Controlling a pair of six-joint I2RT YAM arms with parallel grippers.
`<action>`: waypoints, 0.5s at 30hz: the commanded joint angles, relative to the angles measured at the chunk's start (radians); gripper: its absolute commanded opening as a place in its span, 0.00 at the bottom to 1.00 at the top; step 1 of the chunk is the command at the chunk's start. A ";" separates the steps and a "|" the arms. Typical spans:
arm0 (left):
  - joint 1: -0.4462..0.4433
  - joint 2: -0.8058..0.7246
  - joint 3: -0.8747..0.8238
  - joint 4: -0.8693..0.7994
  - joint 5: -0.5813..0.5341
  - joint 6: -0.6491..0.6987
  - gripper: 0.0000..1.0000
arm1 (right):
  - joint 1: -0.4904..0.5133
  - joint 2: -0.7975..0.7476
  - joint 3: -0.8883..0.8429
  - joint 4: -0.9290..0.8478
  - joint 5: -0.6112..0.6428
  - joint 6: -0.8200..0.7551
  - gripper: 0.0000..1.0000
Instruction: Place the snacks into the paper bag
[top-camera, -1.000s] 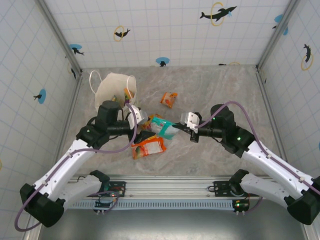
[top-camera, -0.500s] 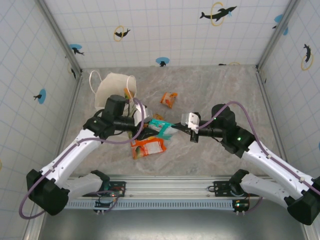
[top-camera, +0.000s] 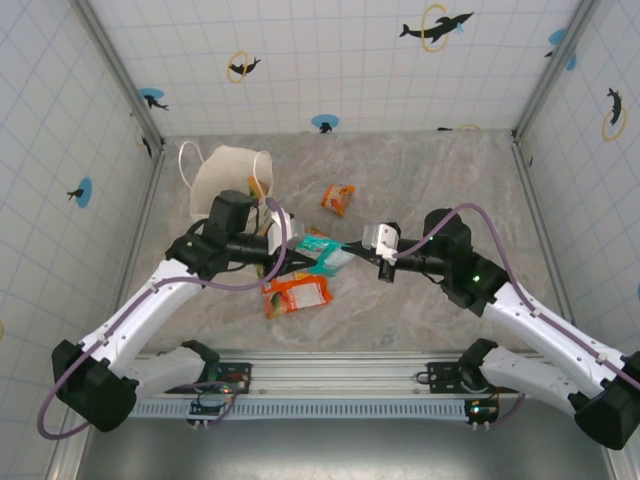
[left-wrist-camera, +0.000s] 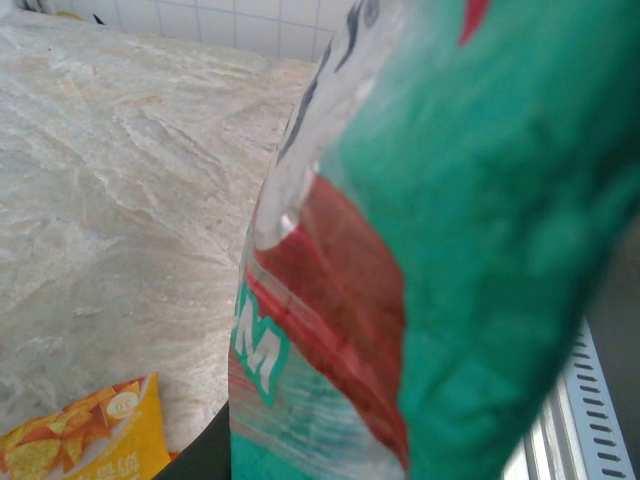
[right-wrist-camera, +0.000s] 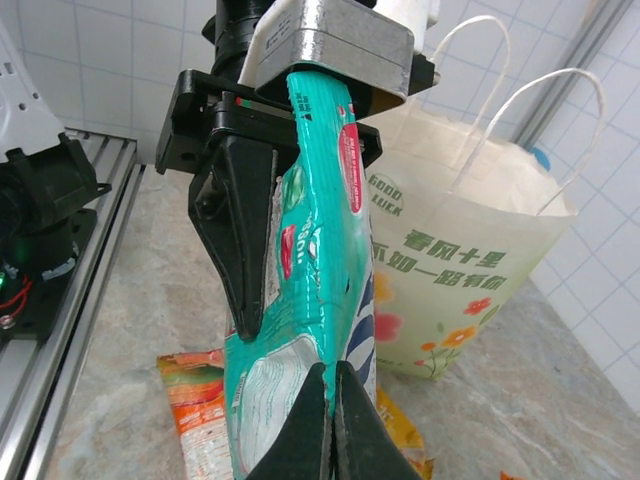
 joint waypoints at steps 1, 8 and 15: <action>-0.007 -0.040 -0.009 0.035 0.023 0.005 0.18 | -0.001 -0.034 -0.043 0.103 0.062 0.017 0.01; -0.007 -0.115 -0.036 0.169 -0.103 -0.138 0.10 | -0.001 -0.118 -0.143 0.195 0.206 0.121 0.41; -0.007 -0.203 -0.028 0.315 -0.270 -0.268 0.05 | -0.010 -0.198 -0.254 0.316 0.282 0.213 0.51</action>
